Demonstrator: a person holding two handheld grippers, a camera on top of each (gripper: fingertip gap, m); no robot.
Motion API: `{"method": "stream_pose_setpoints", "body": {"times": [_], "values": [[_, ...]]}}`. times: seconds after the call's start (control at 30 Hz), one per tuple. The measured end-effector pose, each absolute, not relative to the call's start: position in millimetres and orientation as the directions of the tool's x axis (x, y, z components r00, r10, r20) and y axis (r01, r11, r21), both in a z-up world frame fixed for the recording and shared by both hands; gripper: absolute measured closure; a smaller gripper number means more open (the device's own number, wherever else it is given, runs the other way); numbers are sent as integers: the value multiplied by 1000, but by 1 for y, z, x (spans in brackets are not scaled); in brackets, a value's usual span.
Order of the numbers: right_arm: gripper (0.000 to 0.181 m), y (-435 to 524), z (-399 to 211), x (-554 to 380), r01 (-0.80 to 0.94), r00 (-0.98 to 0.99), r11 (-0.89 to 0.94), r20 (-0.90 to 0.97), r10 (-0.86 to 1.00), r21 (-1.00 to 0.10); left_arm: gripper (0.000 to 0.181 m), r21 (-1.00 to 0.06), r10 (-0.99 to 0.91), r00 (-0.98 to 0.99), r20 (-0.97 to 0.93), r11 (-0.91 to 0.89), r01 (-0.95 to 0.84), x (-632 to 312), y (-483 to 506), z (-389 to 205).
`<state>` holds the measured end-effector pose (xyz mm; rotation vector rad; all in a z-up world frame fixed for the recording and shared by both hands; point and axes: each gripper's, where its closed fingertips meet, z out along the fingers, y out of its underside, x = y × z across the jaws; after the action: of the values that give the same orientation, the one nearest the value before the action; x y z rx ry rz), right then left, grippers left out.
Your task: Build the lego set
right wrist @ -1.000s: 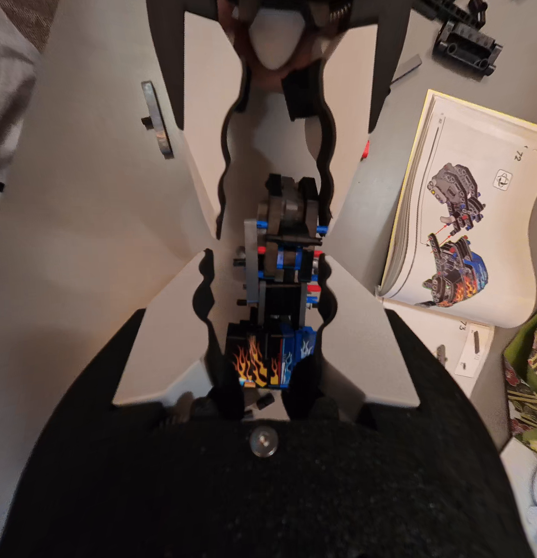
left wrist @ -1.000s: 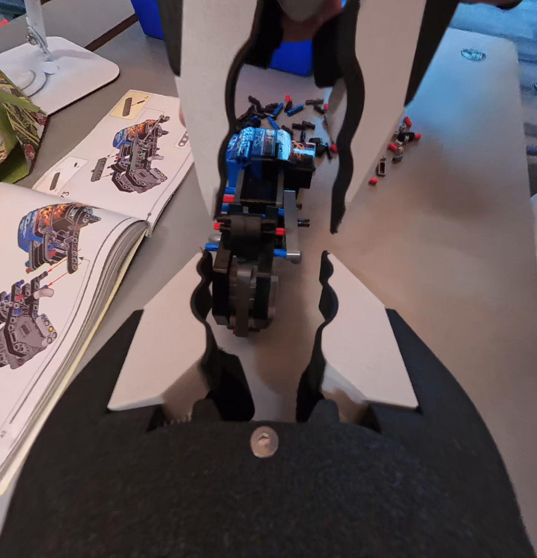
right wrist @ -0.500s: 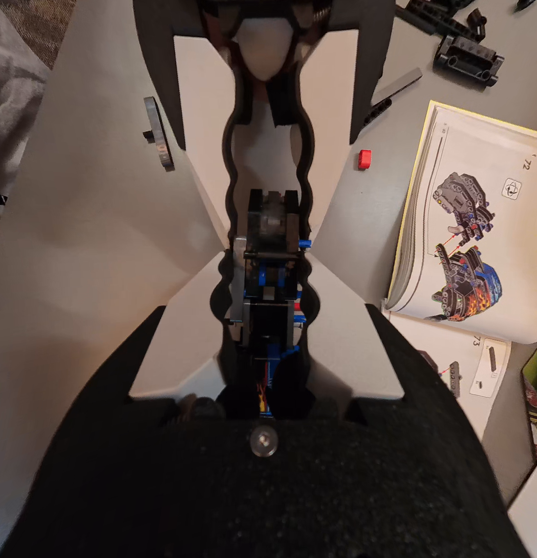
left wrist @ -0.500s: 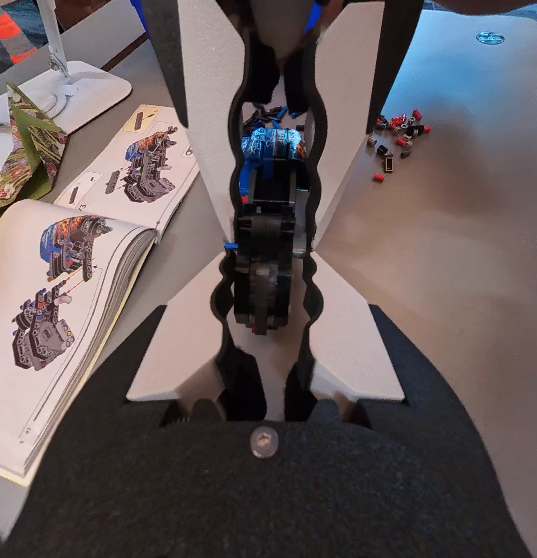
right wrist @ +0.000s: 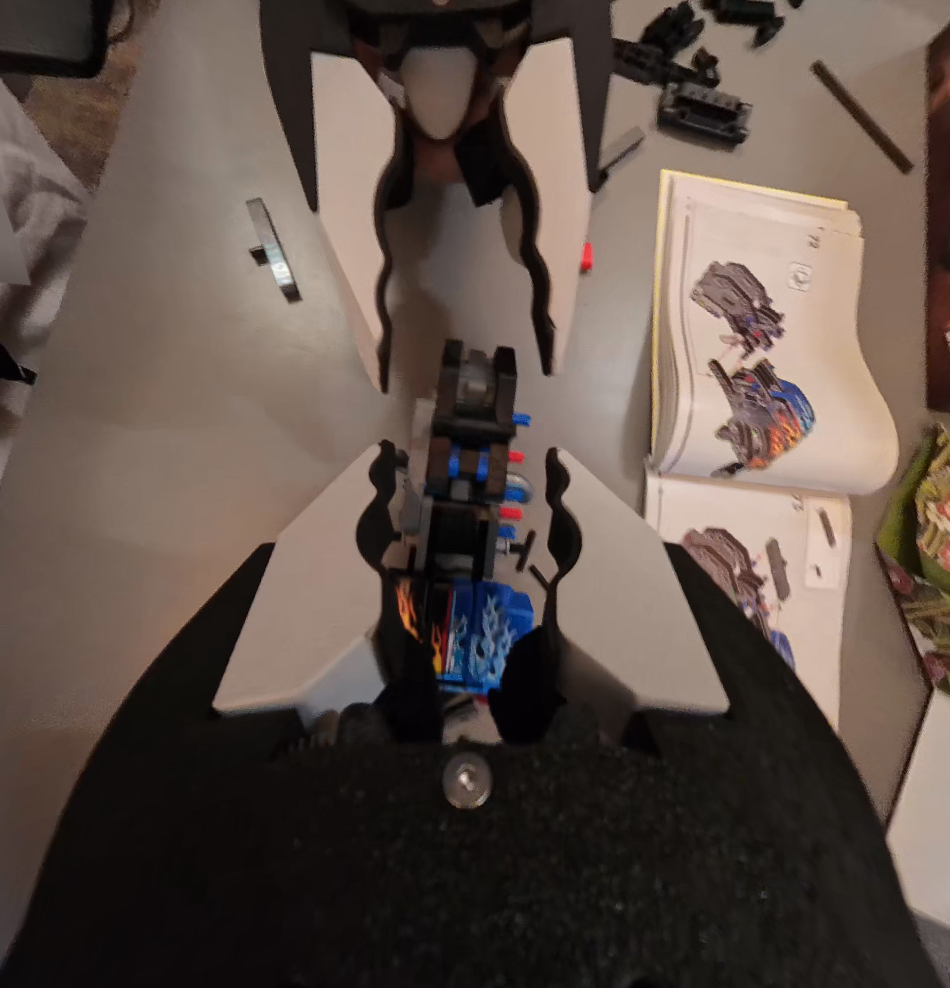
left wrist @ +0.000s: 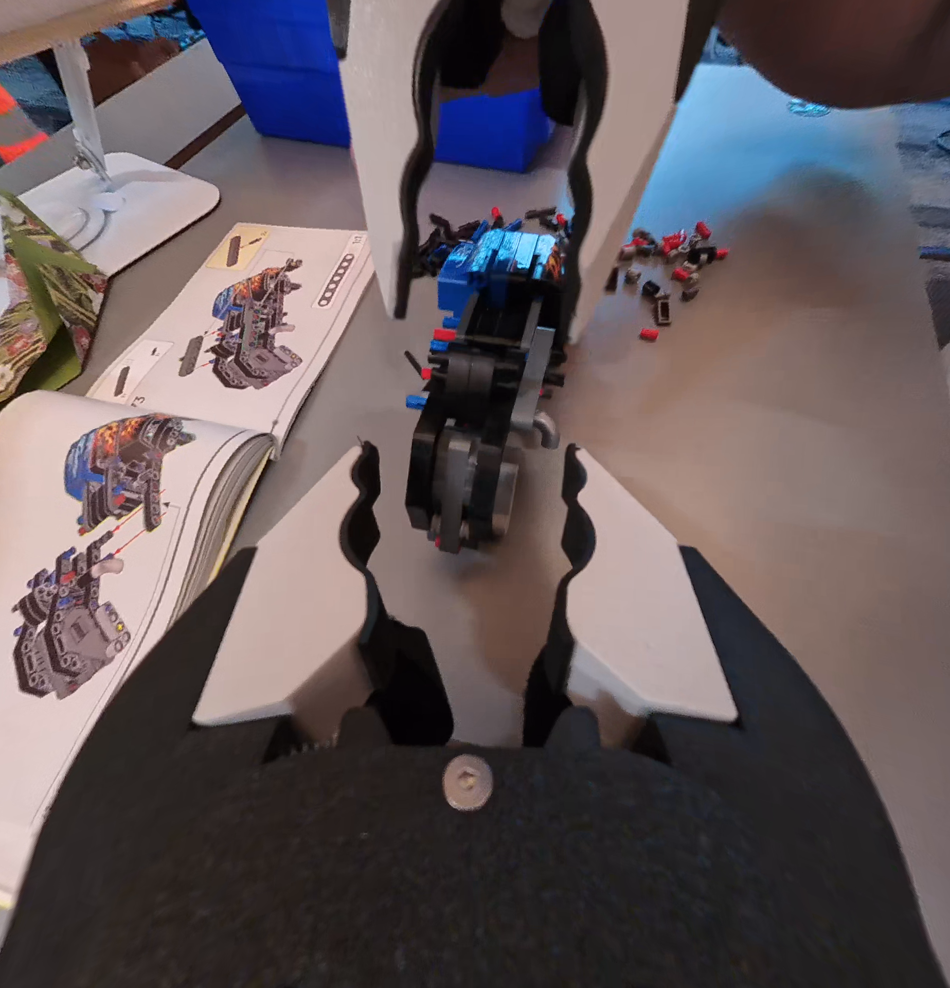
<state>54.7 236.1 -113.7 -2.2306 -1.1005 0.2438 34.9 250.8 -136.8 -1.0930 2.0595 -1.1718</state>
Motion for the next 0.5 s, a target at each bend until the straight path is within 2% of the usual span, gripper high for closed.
{"method": "stream_pose_setpoints", "body": {"times": [0.07, 0.2, 0.27, 0.37, 0.5], "values": [[125, 231, -118, 71, 646, 666, -490, 119, 736, -585, 112, -883, -829, -557, -46, 294, -366, 37, 249, -130], [119, 220, -136, 70, 607, 691, -566, 19, 722, -558, 106, -864, -776, -629, -53, 351, -360, 45, 242, -129], [117, 219, -141, 72, 598, 708, -592, 10, 706, -540, 113, -841, -742, -668, -49, 392, -373, 50, 236, -131], [131, 220, -141, 70, 590, 715, -596, 10, 699, -545, 133, -801, -705, -706, -71, 462, -380, 58, 232, -134], [132, 220, -141, 70, 607, 714, -588, 40, 699, -535, 133, -774, -679, -730, -77, 503, -386, 59, 229, -137]]}}
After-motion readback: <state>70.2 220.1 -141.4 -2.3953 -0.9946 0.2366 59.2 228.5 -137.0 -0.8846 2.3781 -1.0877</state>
